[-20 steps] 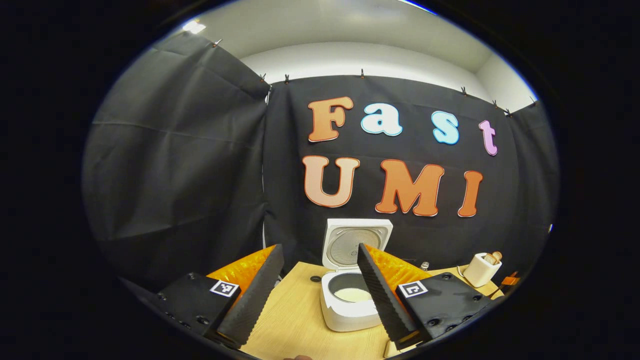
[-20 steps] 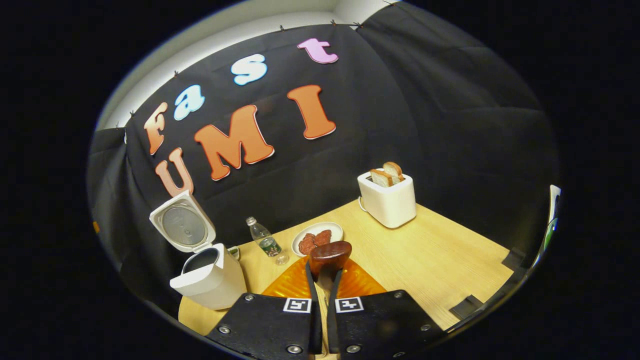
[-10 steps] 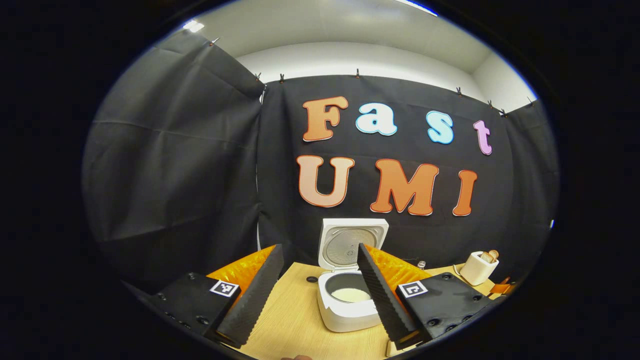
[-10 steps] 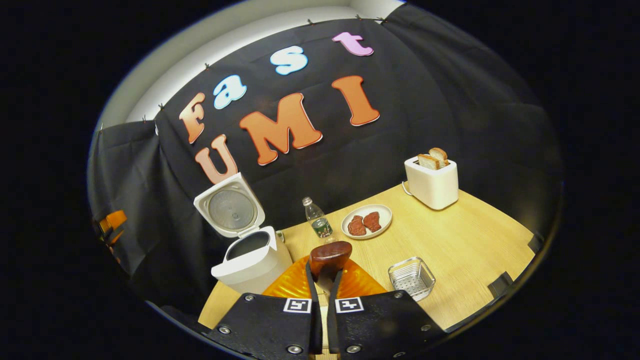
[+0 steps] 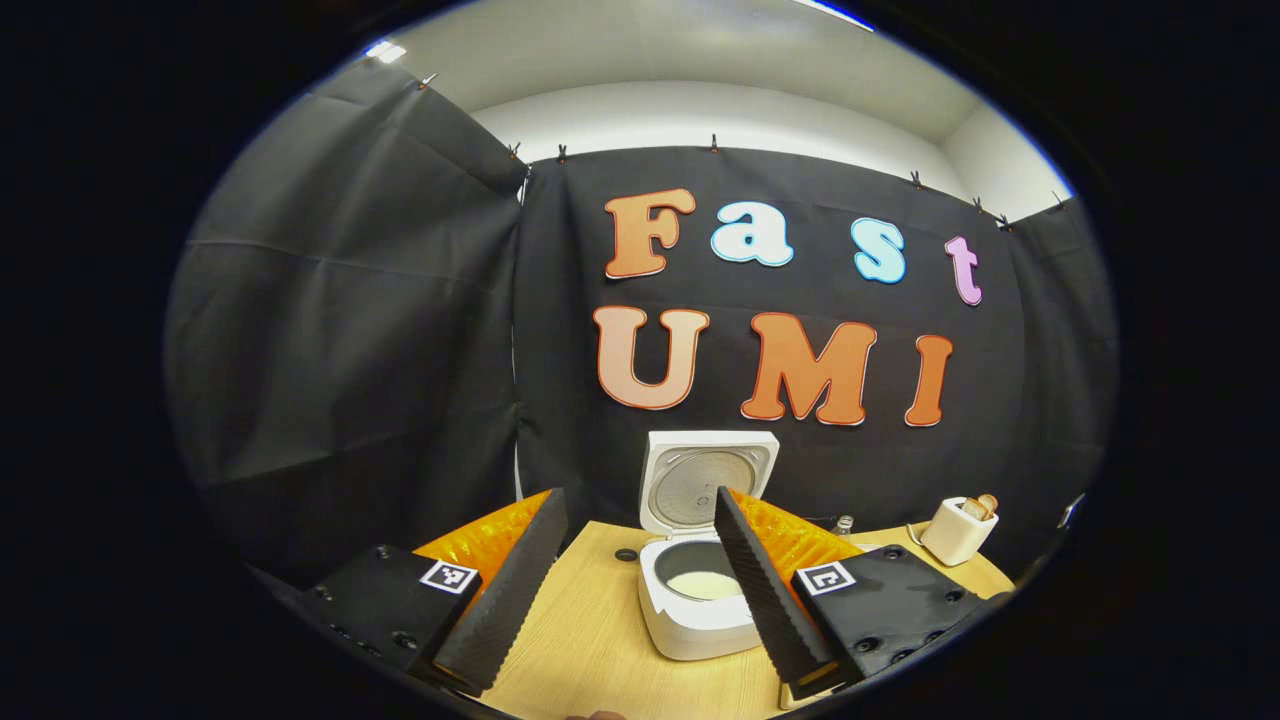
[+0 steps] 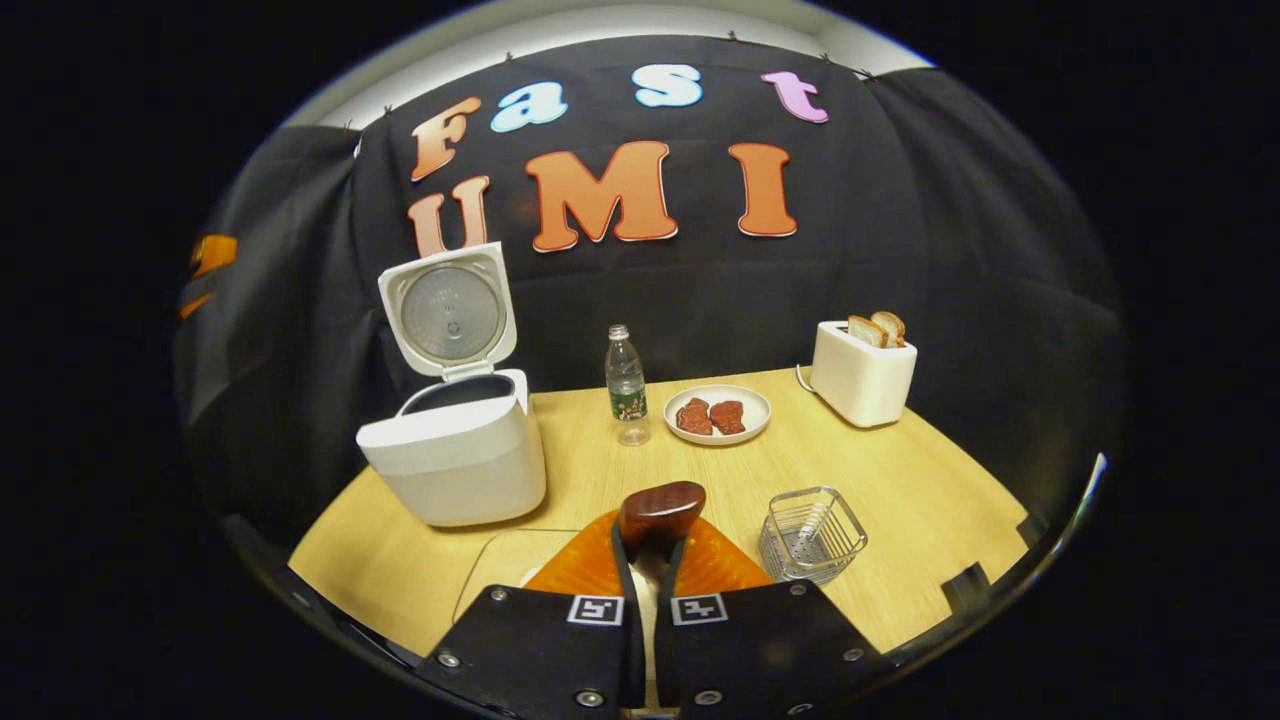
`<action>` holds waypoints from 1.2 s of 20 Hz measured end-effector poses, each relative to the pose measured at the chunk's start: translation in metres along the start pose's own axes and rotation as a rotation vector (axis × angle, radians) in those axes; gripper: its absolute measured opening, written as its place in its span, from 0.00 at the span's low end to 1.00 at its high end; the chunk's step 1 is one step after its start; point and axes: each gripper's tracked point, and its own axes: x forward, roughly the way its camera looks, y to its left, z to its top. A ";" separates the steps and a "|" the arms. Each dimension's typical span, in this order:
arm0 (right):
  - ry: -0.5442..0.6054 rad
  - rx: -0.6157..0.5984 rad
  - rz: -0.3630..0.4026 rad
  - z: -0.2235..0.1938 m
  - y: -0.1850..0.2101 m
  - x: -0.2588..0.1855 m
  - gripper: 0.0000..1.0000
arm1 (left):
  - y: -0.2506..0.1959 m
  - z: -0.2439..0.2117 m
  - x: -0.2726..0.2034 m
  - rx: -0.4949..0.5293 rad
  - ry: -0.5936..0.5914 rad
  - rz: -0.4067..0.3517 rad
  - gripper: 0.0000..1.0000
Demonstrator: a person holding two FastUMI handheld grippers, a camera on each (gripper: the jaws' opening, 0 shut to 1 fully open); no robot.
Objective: Close the left gripper, press the button to open the rice cooker; take a wooden spoon from the chopstick holder with the right hand, scoop a spoonful of rice and pour it into the rice cooker, then put the wooden spoon back into the chopstick holder.
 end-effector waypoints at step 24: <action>0.159 0.731 0.075 -0.041 0.024 0.020 0.04 | 0.005 -0.015 0.001 0.006 0.034 -0.030 1.00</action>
